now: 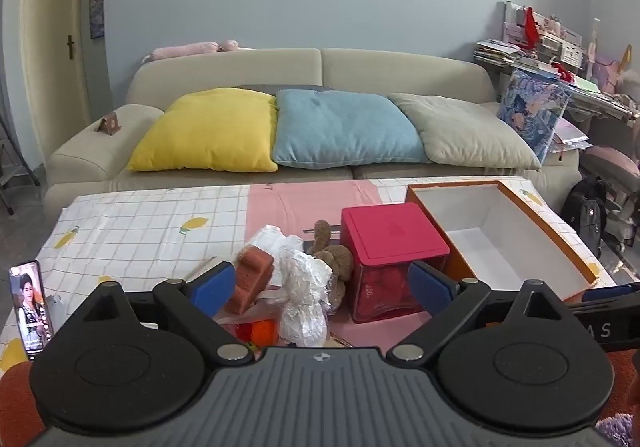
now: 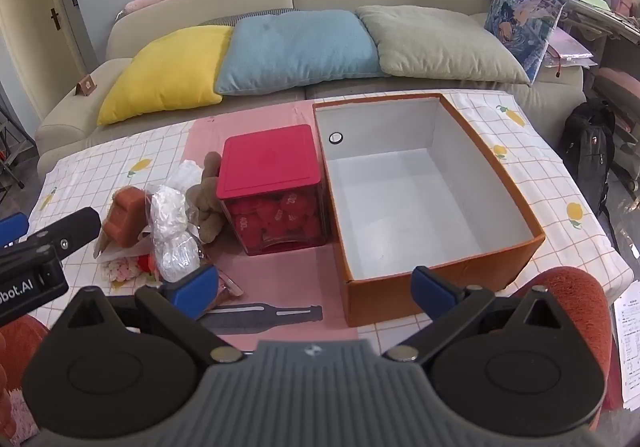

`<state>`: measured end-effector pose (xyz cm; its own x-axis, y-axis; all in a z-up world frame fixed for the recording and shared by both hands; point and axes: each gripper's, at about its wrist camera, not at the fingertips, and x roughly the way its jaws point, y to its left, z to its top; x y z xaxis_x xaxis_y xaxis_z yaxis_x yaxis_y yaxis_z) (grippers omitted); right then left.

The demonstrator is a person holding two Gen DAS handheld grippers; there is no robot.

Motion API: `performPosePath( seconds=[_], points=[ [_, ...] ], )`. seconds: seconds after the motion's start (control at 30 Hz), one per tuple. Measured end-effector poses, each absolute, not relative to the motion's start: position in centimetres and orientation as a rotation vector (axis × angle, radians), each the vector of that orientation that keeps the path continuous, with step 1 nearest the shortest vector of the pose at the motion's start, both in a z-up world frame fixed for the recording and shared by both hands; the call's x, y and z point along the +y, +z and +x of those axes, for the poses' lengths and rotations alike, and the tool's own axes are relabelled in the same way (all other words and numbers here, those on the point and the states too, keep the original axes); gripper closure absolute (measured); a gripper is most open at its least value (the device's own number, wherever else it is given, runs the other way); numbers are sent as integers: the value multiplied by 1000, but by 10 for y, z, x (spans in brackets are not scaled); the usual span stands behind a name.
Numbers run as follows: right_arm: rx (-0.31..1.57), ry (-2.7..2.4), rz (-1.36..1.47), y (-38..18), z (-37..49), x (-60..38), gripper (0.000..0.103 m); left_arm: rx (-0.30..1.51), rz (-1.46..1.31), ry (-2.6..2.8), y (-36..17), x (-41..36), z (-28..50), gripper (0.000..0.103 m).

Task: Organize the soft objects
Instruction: 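Grasp the brown bear sponge with the left tool while the right grasps the foil bundle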

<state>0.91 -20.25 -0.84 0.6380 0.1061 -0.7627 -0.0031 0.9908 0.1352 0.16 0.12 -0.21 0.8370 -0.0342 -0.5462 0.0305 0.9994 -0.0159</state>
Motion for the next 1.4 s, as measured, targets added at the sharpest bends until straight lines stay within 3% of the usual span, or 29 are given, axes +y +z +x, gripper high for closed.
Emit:
performPosePath(
  seconds=[0.23,0.27,0.3,0.37,0.67,0.8,1.03,1.2,1.33,1.4],
  points=[
    [894,129,113,-13,18,-200,3,632,0,-103,-15,14,5,1],
    [894,151,110,-14,20,-199,4,647,-4,-103,-19,18,6,7],
    [893,175,110,-16,22,-197,7,663,-11,-103,-22,21,7,15],
    [907,209,110,-21,26,-193,14,694,-36,-103,-28,30,10,20],
    [939,365,19,-39,54,-158,48,740,17,-60,-45,61,32,26],
    [955,412,-1,-44,68,-141,52,714,57,-77,-50,66,45,31],
    [944,466,-52,-47,89,-105,52,697,128,-110,-54,68,71,32],
    [947,448,-70,-54,105,-95,53,685,261,-125,-69,64,92,44],
    [964,429,-88,-62,111,-96,53,691,329,-144,-82,58,101,47],
    [983,422,-84,-68,114,-99,53,698,363,-160,-86,55,102,55]
  ],
)
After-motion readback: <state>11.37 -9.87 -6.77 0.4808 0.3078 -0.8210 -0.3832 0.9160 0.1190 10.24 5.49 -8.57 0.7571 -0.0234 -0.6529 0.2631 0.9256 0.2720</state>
